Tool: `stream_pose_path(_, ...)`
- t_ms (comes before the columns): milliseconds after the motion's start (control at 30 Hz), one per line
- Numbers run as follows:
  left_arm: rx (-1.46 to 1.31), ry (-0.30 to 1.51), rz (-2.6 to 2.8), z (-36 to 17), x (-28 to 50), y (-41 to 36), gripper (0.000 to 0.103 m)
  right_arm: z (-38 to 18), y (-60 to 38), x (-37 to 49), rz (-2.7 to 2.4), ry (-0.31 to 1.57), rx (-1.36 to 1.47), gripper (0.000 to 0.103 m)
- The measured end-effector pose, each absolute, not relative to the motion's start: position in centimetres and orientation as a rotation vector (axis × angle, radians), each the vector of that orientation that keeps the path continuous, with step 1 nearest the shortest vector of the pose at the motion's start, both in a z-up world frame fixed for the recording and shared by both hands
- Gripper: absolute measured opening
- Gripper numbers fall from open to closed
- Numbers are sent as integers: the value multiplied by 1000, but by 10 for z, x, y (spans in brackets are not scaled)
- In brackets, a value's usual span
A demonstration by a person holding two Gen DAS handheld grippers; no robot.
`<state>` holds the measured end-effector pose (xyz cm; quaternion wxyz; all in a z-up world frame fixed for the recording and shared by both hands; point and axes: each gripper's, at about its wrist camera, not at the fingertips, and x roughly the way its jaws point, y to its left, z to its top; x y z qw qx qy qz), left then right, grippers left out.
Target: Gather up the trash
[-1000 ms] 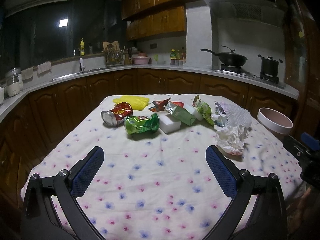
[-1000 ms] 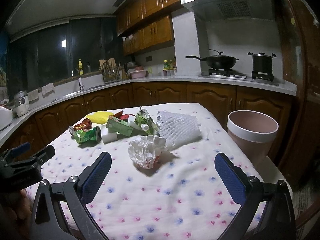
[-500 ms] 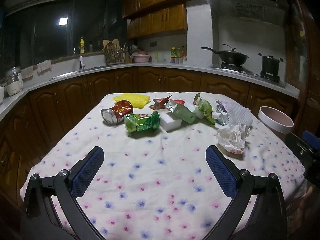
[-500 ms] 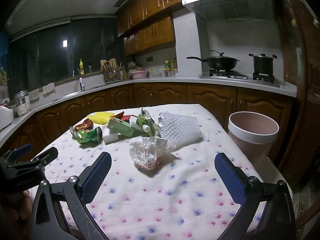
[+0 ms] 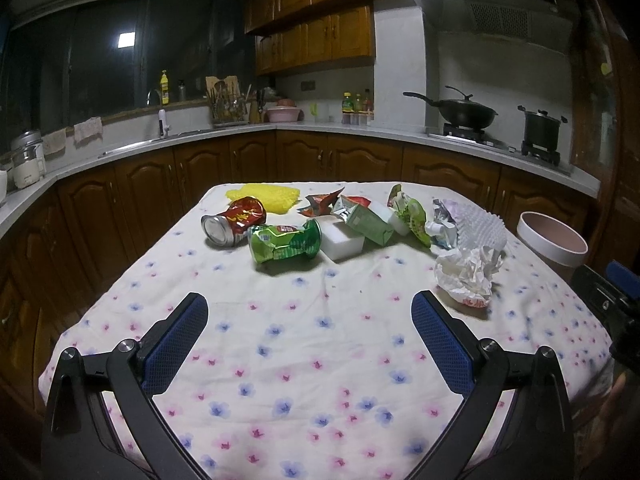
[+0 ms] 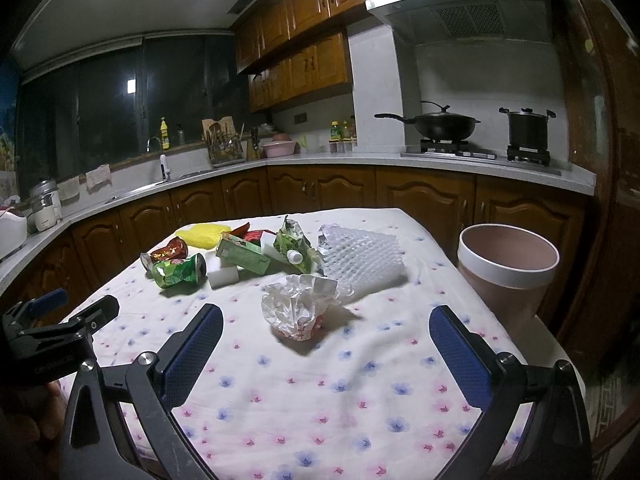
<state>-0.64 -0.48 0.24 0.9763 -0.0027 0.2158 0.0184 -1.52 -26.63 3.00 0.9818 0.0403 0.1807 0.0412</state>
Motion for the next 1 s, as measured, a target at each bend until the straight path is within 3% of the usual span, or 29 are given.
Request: stream_pose_path(1000,-57,604,70,1,79,38,103,25,-273,59,218,519,206,101)
